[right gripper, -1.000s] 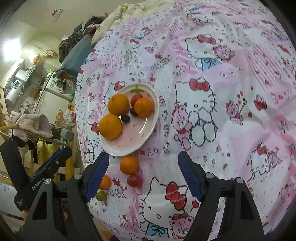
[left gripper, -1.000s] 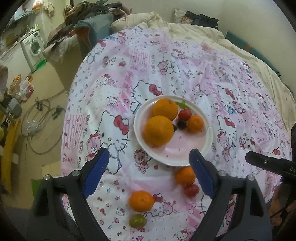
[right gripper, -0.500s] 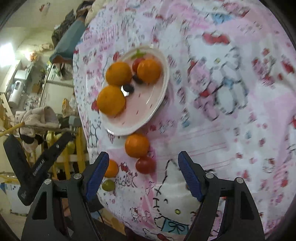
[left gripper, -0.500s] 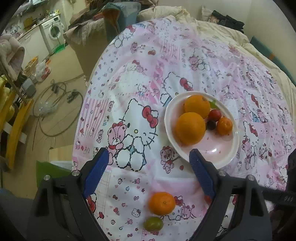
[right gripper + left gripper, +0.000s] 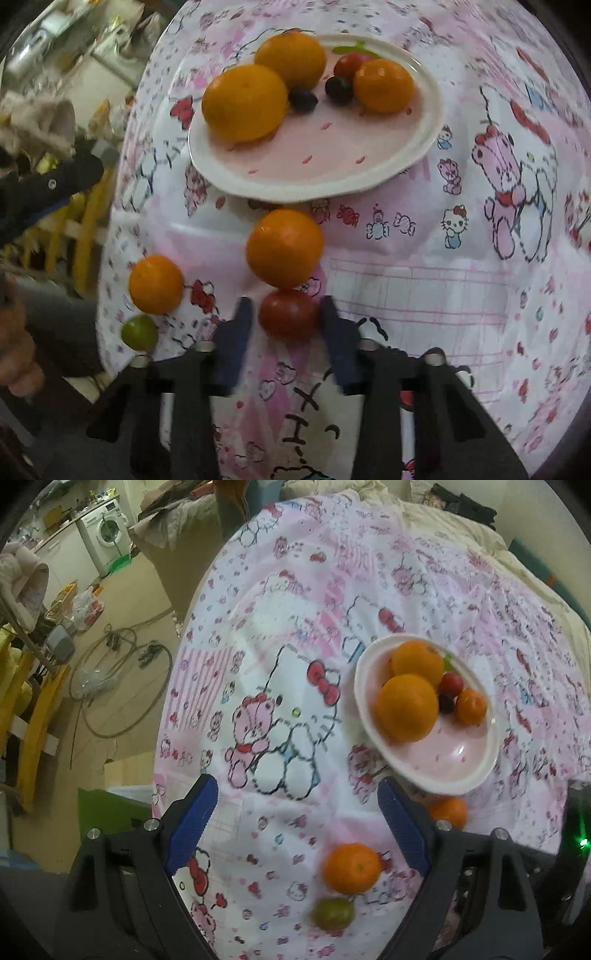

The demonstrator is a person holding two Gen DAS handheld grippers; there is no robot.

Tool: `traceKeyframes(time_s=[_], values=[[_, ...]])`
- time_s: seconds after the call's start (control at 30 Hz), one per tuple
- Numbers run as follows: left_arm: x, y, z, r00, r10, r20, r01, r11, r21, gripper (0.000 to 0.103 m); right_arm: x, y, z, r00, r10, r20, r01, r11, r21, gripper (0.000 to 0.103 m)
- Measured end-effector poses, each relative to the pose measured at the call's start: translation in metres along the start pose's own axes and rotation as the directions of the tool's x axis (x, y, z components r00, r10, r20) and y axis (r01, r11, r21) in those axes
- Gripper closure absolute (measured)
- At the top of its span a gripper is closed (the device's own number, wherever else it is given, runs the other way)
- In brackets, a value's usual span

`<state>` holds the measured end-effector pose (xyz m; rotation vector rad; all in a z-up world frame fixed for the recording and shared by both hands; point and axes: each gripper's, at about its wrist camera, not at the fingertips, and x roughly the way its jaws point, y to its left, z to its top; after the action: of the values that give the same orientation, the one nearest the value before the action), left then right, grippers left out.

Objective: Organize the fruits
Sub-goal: 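Grasp the red tomato with the right tool while the left tool grasps a tangerine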

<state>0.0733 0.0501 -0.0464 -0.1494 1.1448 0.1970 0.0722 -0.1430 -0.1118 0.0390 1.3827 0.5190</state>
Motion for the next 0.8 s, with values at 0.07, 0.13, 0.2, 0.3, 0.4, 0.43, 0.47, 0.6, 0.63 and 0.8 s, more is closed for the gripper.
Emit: traceKeyframes(time_s=[0.07, 0.13, 0.2, 0.3, 0.4, 0.43, 0.47, 0.6, 0.63, 0.8], values=[[0.005, 0.003, -0.006, 0.999, -0.022, -0.027, 0.022, 1.000, 0.006, 0.017, -0.001, 0.001, -0.001, 1.000, -0.001, 0.001, 0.001, 1.000, -0.008, 0.068], [0.011, 0.001, -0.013, 0.997, -0.034, -0.067, 0.035, 0.999, 0.021, 0.017, -0.004, 0.000, -0.002, 1.000, 0.013, -0.001, -0.013, 1.000, 0.003, 0.068], [0.014, -0.004, -0.019, 0.993, -0.047, -0.106, 0.052, 0.998, 0.045, 0.017, -0.010, -0.004, -0.002, 0.999, 0.037, -0.003, -0.037, 0.999, 0.024, 0.068], [0.017, -0.020, -0.028, 0.988, -0.059, -0.140, 0.074, 0.991, 0.111, 0.017, -0.018, -0.007, -0.006, 0.998, 0.056, 0.005, -0.056, 0.998, 0.029, 0.068], [0.020, -0.036, -0.038, 0.981, -0.063, -0.184, 0.095, 0.980, 0.173, 0.017, -0.028, -0.012, -0.009, 0.997, 0.069, 0.018, -0.069, 0.997, 0.046, 0.068], [0.022, -0.042, -0.041, 0.977, -0.056, -0.204, 0.096, 0.976, 0.194, 0.017, -0.031, -0.014, -0.010, 0.997, 0.068, 0.023, -0.069, 0.996, 0.054, 0.068], [0.025, -0.047, -0.046, 0.975, -0.038, -0.220, 0.087, 0.973, 0.215, 0.017, -0.033, -0.016, -0.009, 0.997, 0.066, 0.025, -0.068, 0.996, 0.066, 0.068], [0.036, -0.060, -0.056, 0.962, -0.009, -0.272, 0.081, 0.964, 0.254, 0.028, -0.038, -0.027, -0.008, 0.997, 0.063, 0.041, -0.067, 0.993, 0.100, 0.068], [0.038, -0.063, -0.057, 0.961, -0.009, -0.276, 0.083, 0.963, 0.257, 0.038, -0.041, -0.029, -0.008, 0.997, 0.059, 0.048, -0.064, 0.993, 0.101, 0.068], [0.043, -0.072, -0.059, 0.966, 0.045, -0.254, 0.033, 0.955, 0.295, 0.062, -0.044, -0.030, -0.007, 0.997, 0.045, 0.060, -0.051, 0.994, 0.098, 0.068]])
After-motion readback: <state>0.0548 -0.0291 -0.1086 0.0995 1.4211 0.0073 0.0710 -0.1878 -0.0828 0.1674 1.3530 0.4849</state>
